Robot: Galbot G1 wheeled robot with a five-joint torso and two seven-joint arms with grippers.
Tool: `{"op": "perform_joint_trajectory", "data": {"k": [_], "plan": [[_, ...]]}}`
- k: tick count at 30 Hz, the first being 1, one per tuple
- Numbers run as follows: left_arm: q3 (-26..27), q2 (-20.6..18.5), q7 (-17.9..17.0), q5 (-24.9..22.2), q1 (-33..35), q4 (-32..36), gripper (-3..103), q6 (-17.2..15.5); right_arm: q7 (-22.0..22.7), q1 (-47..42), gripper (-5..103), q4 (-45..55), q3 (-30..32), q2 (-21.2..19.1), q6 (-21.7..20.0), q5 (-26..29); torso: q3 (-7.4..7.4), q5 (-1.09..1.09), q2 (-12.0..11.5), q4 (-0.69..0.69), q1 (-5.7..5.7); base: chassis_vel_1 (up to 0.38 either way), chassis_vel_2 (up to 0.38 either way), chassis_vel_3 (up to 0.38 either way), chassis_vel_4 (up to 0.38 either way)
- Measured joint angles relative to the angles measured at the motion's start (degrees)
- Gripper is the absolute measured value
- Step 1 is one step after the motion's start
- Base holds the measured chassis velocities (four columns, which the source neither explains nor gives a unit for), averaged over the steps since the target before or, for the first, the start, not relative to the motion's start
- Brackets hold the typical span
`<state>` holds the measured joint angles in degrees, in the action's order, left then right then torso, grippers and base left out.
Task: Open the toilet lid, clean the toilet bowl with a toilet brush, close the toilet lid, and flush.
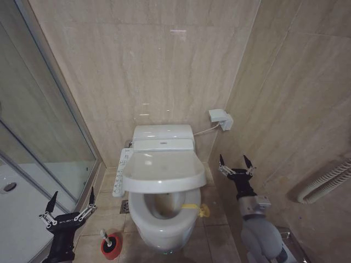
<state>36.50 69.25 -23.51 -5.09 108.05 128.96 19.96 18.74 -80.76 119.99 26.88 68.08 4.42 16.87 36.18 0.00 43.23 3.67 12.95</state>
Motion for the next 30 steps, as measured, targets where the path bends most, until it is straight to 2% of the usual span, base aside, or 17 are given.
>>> {"op": "perform_joint_trajectory", "data": {"k": [9,16,23,30], "plan": [[0.00,0.00,0.00,0.00,0.00,0.00,100,0.00,-2.15,-5.60,100,5.24,2.75,2.09,1.31,-1.37,0.00,-0.01,0.00,0.00,0.01,0.000,0.000,0.000,0.000],[0.00,0.00,0.00,0.00,0.00,0.00,100,0.00,0.66,-9.88,100,9.18,3.79,5.38,-0.07,-6.75,0.00,0.00,-0.01,0.00,0.01,0.000,0.000,0.000,0.000],[0.00,0.00,0.00,0.00,0.00,0.00,100,0.00,-1.78,-14.78,100,11.70,4.59,8.79,0.33,-8.07,0.00,0.00,-0.01,0.00,0.01,0.000,0.000,0.000,0.000],[0.00,0.00,0.00,0.00,0.00,0.00,100,0.00,-2.86,-19.15,100,15.19,4.92,11.17,-3.42,-9.71,0.00,0.00,-0.01,0.00,0.01,0.000,0.000,0.000,0.000]]}}
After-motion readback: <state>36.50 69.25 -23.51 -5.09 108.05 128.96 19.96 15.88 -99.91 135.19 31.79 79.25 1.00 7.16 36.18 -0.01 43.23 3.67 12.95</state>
